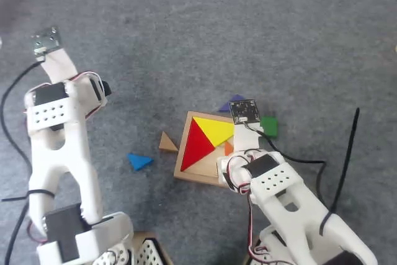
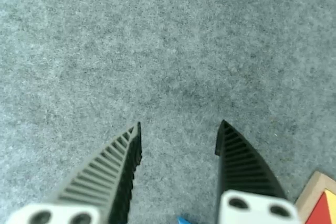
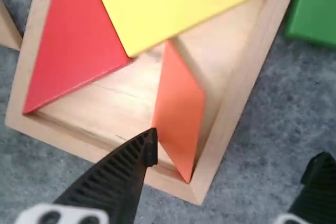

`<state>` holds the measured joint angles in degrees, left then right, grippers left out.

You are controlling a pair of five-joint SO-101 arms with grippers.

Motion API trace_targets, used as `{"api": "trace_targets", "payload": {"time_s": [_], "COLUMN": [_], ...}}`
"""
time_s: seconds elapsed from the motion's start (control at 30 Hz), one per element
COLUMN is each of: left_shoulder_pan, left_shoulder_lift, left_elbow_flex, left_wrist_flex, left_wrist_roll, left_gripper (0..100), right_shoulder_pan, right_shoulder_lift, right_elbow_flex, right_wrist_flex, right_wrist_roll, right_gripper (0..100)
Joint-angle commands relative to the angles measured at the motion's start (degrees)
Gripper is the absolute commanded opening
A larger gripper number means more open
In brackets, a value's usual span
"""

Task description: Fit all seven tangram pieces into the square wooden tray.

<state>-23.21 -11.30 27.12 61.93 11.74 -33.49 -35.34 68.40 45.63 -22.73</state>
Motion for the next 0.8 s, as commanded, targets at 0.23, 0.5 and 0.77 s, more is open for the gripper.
{"api": "trace_targets", "payload": {"time_s": [0.23,0.5,0.77], "left_shoulder_pan": [-0.35,-0.35,-0.35], "left_shoulder_lift": [-0.97,-0.97,-0.97], "left_elbow_flex": [-0.31,-0.31,-0.31], "left_wrist_flex": [-0.88,-0.88,-0.79], "left_wrist_roll": [-0.44,-0.44,-0.44], "left_gripper": [23,23,23], "right_shoulder_pan": [-0.57,-5.76,-5.76], "right_shoulder_lift": [-0.4,-0.31,6.37], "right_elbow_flex": [-4.66,-5.01,-9.23], "right_wrist_flex": [-4.0,-4.09,-4.0], "right_wrist_roll": [-7.21,-7.47,-4.66], "right_gripper": [27.0,41.1,36.6]}}
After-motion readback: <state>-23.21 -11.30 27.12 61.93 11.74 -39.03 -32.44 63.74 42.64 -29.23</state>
